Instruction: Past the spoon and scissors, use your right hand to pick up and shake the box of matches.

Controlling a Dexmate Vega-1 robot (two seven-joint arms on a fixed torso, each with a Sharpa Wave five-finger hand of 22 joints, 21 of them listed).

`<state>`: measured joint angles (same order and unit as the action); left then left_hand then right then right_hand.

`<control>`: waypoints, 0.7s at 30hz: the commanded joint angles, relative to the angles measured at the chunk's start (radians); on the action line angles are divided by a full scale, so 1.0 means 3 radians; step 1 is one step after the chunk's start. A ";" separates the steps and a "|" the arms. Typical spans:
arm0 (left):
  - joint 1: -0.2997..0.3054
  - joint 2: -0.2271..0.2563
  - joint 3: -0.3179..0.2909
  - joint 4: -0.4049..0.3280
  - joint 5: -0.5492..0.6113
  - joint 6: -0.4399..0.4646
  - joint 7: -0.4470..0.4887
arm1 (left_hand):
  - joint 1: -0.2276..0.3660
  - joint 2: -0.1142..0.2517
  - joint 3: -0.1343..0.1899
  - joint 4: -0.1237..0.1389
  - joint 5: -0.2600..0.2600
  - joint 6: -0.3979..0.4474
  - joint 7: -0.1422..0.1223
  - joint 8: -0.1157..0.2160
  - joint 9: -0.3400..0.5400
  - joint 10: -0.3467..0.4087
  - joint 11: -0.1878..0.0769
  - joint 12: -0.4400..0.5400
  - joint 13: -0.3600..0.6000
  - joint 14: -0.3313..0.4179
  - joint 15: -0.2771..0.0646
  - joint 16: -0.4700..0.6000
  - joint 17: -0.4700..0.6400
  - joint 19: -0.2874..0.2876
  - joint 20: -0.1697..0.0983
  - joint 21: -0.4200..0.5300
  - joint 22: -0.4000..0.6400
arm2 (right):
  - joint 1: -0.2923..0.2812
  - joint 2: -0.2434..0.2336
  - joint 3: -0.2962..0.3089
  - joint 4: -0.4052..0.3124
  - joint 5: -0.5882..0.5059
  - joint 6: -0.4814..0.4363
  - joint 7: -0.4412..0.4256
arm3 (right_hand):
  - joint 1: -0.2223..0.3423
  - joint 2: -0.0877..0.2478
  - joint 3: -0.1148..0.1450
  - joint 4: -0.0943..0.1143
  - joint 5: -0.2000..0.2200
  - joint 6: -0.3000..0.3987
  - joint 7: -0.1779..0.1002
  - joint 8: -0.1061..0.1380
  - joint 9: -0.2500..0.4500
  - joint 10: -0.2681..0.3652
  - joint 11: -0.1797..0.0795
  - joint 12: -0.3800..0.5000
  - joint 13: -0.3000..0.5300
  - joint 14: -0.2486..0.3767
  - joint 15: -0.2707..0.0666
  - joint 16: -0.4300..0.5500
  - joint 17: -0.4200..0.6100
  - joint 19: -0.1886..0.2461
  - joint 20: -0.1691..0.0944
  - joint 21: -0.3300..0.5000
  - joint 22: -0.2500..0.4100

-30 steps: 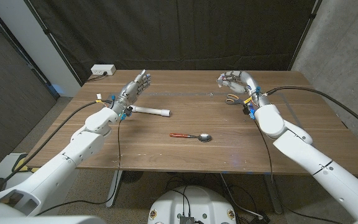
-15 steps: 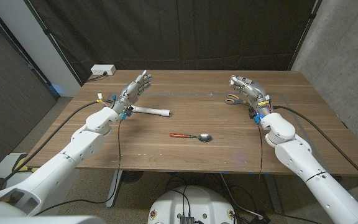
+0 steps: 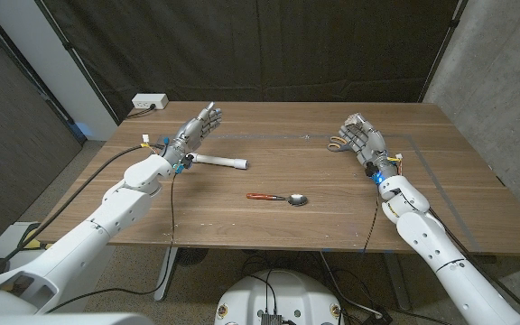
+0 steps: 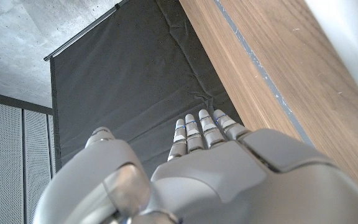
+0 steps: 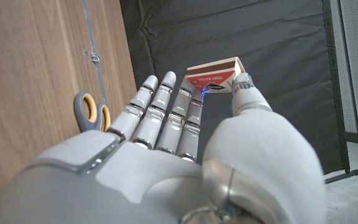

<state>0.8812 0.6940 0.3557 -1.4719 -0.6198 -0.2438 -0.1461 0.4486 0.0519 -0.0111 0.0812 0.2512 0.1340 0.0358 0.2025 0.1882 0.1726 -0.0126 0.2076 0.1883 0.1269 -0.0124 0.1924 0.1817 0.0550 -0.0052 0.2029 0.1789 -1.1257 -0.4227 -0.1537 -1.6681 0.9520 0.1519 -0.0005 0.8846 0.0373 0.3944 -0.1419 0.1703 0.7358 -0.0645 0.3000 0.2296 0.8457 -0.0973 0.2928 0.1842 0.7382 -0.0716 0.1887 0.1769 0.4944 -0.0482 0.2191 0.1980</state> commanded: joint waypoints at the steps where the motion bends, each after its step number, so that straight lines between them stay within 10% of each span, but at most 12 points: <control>1: 0.0020 0.0034 -0.0010 -0.0009 0.0008 -0.0007 -0.0014 | 0.0026 0.0004 -0.0008 0.0009 -0.0006 0.0023 0.0003 -0.0003 0.0008 0.0028 0.0000 -0.0012 0.0015 0.0018 -0.0006 -0.0004 0.0010 0.0014 0.0003 0.0010 0.0014 | 0.0067 -0.0421 -0.0257 -0.0210 -0.0573 0.0222 -0.0334 | 0.0114 0.0151 0.0014 0.0045 0.0015 0.0507 -0.0487 0.0015 0.0014 0.0364 -0.0343 0.0008 0.0011 0.0006 -0.0372 -0.0001 0.0008 0.0001 -0.0064 0.0012 0.0007; 12: 0.0101 0.0070 -0.0058 -0.0067 0.0006 -0.0054 0.0030 | 0.0030 0.0007 -0.0019 0.0009 -0.0009 0.0029 0.0011 -0.0002 0.0008 0.0034 0.0011 -0.0010 0.0015 0.0036 0.0006 0.0002 0.0011 0.0105 0.0005 0.0043 0.0018 | 0.0289 -0.0891 -0.0557 -0.0583 -0.2070 -0.0079 -0.0978 | 0.0133 0.0154 0.0020 0.0027 0.0017 0.0535 -0.0505 0.0016 0.0014 0.0383 -0.0344 0.0006 0.0012 0.0011 -0.0369 -0.0001 0.0008 -0.0026 -0.0043 0.0004 0.0008; 21: 0.0102 0.0067 -0.0069 -0.0048 -0.0002 -0.0068 0.0025 | 0.0032 0.0008 -0.0024 0.0009 -0.0011 0.0029 0.0009 -0.0003 0.0008 0.0037 0.0014 -0.0010 0.0016 0.0049 0.0012 0.0006 0.0011 0.0073 0.0009 0.0029 0.0019 | 0.0496 -0.1232 -0.0934 -0.1142 -0.3405 -0.1063 -0.1250 | 0.0149 0.0158 0.0022 0.0015 0.0017 0.0550 -0.0511 0.0017 0.0014 0.0389 -0.0346 0.0003 0.0012 0.0002 -0.0390 -0.0002 0.0012 -0.0043 -0.0039 -0.0001 0.0008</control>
<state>0.9058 0.7122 0.3419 -1.4873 -0.6161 -0.2534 -0.1429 0.4486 0.0518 -0.0107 0.0814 0.2512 0.1340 0.0358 0.2025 0.1882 0.1780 -0.0072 0.2076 0.1883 0.1323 -0.0070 0.1924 0.1832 0.0767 -0.0052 0.2086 0.1789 -1.0598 -0.6365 -0.2889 -1.8095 0.4227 0.0802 -0.2782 0.8826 0.0393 0.3904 -0.1379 0.1669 0.7357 -0.0646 0.3000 0.2302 0.8457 -0.0973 0.2925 0.1833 0.7382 -0.0716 0.1887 0.1771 0.4845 -0.0469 0.2191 0.1979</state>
